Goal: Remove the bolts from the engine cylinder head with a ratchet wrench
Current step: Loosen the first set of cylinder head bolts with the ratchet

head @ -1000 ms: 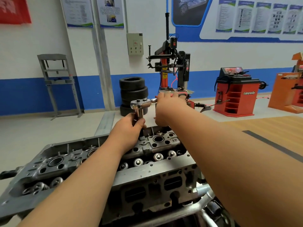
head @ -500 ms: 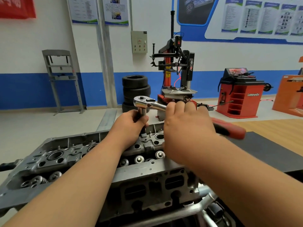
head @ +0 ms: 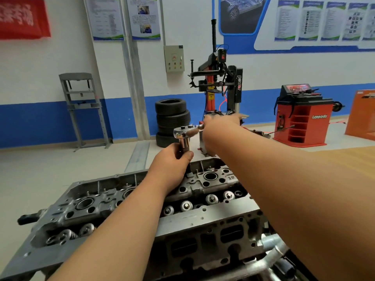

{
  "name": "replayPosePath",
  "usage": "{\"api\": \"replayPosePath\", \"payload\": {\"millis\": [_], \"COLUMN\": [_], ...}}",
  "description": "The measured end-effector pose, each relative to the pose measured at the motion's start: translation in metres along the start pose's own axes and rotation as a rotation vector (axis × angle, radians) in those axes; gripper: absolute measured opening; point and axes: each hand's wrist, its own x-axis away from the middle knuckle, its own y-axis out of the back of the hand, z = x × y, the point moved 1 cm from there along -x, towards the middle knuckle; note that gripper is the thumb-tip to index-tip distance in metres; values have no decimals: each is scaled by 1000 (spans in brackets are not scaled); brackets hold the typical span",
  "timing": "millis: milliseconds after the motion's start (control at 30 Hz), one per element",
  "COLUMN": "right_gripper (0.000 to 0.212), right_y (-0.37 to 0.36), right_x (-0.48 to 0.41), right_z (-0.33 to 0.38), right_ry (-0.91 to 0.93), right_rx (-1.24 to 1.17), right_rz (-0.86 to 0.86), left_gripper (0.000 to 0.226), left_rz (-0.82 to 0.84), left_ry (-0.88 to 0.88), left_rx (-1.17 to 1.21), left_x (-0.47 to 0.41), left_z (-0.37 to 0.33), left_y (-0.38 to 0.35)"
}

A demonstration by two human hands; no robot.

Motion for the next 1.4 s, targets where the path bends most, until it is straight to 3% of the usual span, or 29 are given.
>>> {"api": "replayPosePath", "payload": {"millis": [100, 233, 300, 467, 700, 767, 900, 1033, 1200, 1400], "right_gripper": [69, 66, 54, 31, 42, 56, 81, 76, 73, 60], "right_y": [-5, -1, 5, 8, -4, -16, -27, -15, -21, -30], "right_x": [3, 36, 62, 125, 98, 69, 11, -24, -25, 31], "right_z": [-9, -19, -23, -13, -17, -27, -29, -11, -7, -35], "right_ry": [32, -8, 26, 224, 227, 175, 139, 251, 219, 143], "right_rx": [-50, 159, 209, -34, -9, 42, -152, -250, -297, -164], "right_rz": [-33, -20, -31, -73, -239, -257, -174, -138, -149, -311], "left_gripper": [10, 14, 14, 7, 11, 5, 8, 3, 9, 13], "left_rz": [9, -8, -4, -20, -9, -10, -22, 10, 35, 25], "left_ry": [-25, -37, -26, -20, -27, -24, -39, -50, -59, -33], "left_rx": [18, 40, 60, 53, 68, 95, 106, 109, 84, 163], "left_x": [3, 5, 6, 8, 4, 0, -5, -8, -3, -1], "left_z": [-4, -7, -8, -7, -6, -3, 3, 4, -2, -4], "left_y": [0, 1, 1, 2, 0, -1, -1, 0, -1, 0]}}
